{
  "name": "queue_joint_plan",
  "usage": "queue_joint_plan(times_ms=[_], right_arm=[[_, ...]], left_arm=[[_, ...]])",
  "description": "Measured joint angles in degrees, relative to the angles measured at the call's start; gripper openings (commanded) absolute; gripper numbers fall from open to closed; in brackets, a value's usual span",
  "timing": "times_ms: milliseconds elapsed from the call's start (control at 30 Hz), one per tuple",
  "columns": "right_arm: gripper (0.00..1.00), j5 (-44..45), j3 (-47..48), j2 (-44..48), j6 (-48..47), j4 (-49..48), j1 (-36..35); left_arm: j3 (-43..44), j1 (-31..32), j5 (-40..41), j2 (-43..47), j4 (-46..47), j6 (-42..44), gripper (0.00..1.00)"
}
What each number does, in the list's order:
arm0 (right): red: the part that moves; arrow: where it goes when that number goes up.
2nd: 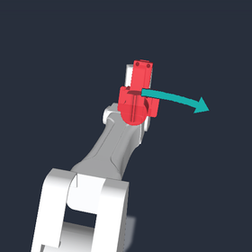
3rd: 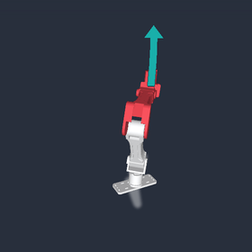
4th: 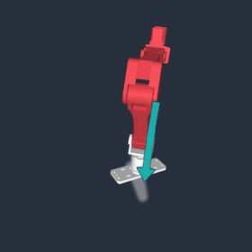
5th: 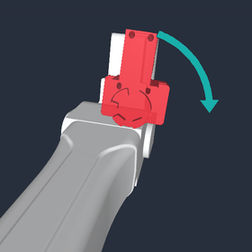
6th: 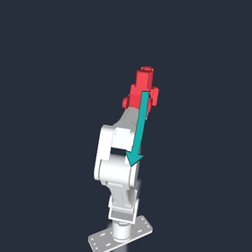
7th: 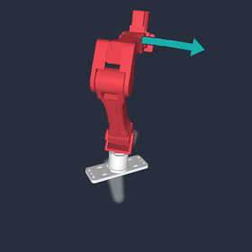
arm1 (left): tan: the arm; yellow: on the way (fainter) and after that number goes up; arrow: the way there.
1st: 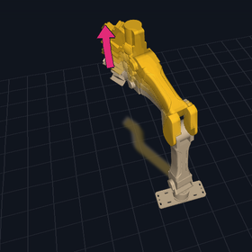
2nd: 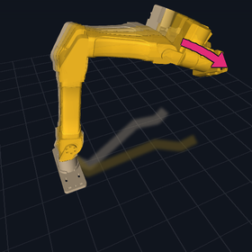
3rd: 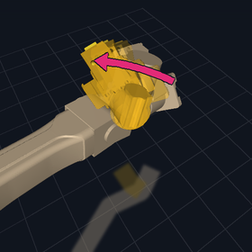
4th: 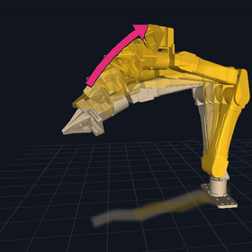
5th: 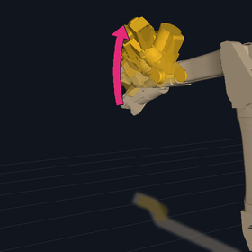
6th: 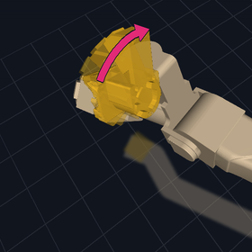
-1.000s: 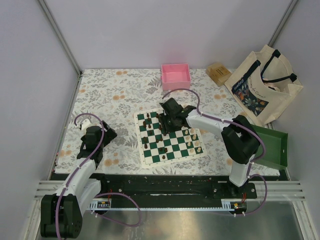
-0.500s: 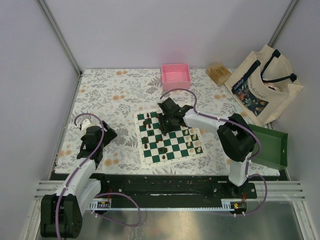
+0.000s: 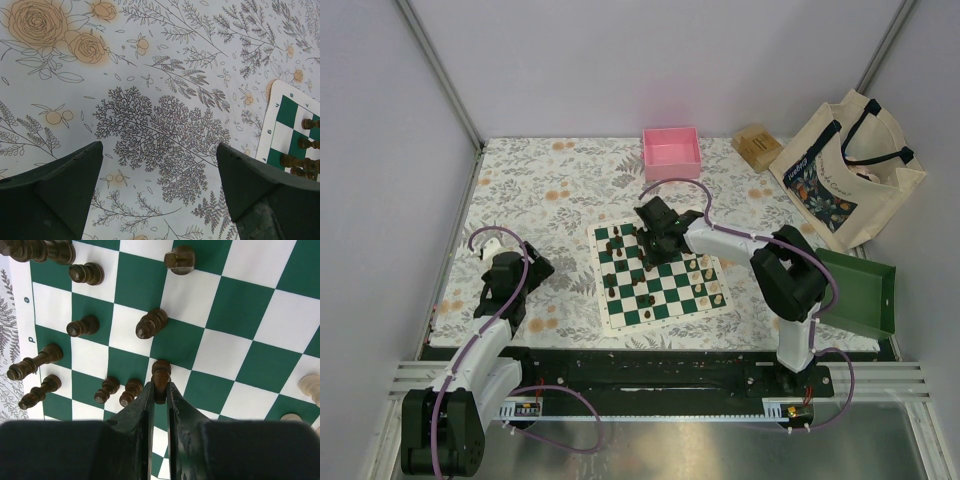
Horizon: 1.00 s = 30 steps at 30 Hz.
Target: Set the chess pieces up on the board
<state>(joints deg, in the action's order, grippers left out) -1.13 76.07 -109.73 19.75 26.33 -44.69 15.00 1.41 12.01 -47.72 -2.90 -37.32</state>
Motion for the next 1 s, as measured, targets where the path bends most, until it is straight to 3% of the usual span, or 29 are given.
queue_joint_plan(times_ms=[267,500,700,1000], right_arm=[[0.16,4.0,-2.3,7.6,-0.5,0.8,-1.3],[0.16,6.5,-2.4,15.6,-0.2,1.4,-6.9],[0.16,6.2,-2.0,10.9,1.1,1.9,-14.3],[0.17,6.1,2.9,1.3,2.0,3.8,-18.8]], left_arm=[[0.0,0.0,0.0,0.0,0.0,0.0,0.99],[0.0,0.0,0.0,0.0,0.0,0.0,0.99],[0.0,0.0,0.0,0.0,0.0,0.0,0.99],[0.0,0.0,0.0,0.2,0.0,0.0,0.99]])
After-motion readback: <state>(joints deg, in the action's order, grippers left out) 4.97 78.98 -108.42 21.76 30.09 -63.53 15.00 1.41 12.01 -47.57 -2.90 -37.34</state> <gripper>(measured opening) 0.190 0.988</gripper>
